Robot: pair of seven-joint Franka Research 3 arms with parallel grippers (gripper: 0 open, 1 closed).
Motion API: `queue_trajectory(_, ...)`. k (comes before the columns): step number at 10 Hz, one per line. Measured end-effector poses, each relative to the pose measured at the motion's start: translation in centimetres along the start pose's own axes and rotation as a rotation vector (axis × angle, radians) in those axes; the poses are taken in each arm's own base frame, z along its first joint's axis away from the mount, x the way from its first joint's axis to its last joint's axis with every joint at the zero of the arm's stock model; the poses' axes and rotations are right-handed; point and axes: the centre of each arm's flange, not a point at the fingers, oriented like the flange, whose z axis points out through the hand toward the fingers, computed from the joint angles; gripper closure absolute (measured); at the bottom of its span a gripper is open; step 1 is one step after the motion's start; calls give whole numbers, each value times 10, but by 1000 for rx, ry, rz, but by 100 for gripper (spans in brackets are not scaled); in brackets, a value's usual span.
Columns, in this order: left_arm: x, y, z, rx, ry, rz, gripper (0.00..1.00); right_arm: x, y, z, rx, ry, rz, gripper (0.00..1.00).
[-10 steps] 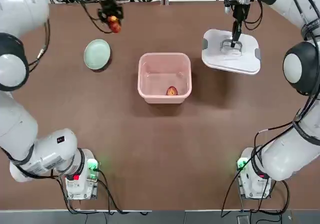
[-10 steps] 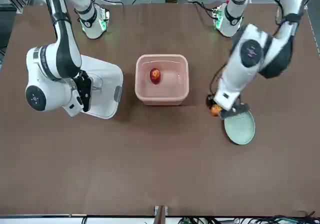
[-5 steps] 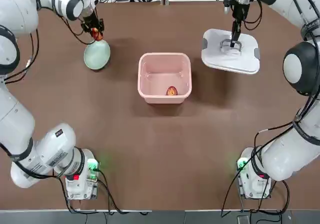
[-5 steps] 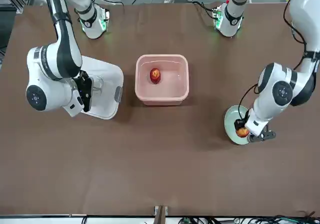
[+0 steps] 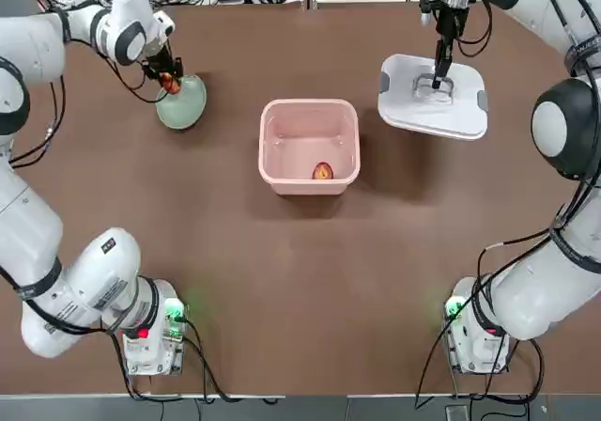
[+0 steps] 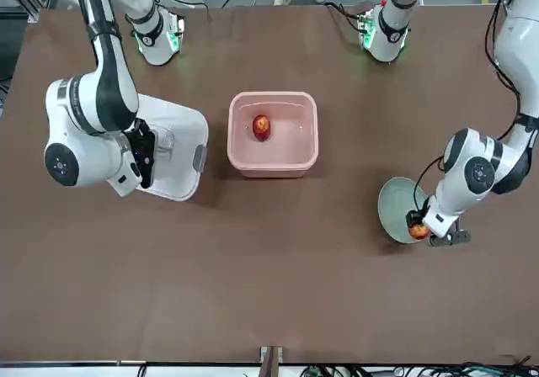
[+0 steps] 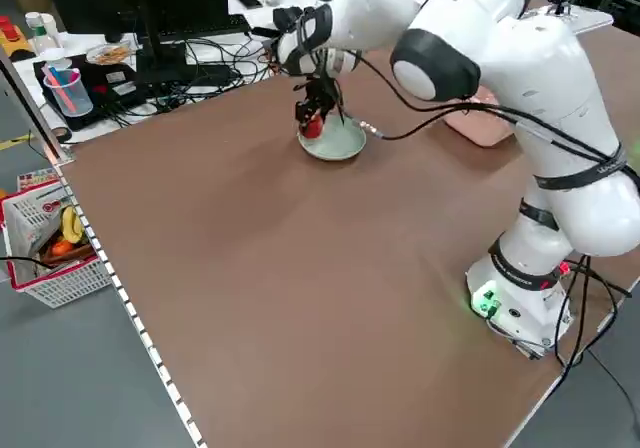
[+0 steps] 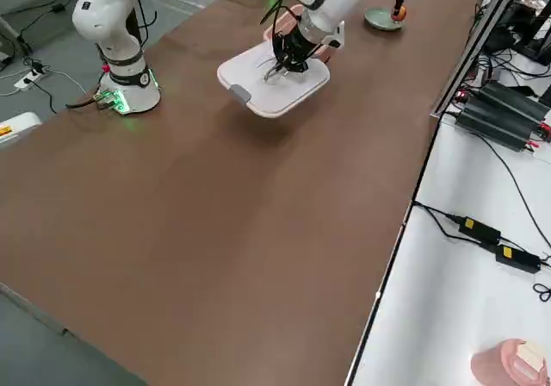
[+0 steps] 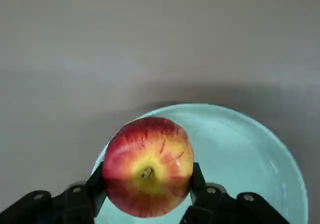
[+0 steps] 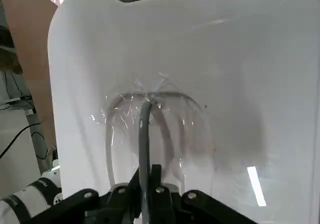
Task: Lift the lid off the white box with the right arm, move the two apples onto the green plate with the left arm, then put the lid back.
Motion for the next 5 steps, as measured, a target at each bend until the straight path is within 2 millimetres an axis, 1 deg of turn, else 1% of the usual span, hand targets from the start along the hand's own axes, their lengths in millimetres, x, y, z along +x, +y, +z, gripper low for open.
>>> queue_trajectory(1,0,-5,5,1,1,-3,32,0,0,0,0,0,0,93)
queue_trajectory(4,-1,-4,6,3,3,2,31,0,0,0,0,0,0,93)
queue_trajectory(5,-1,-3,7,2,1,5,27,0,0,0,0,0,-1,93)
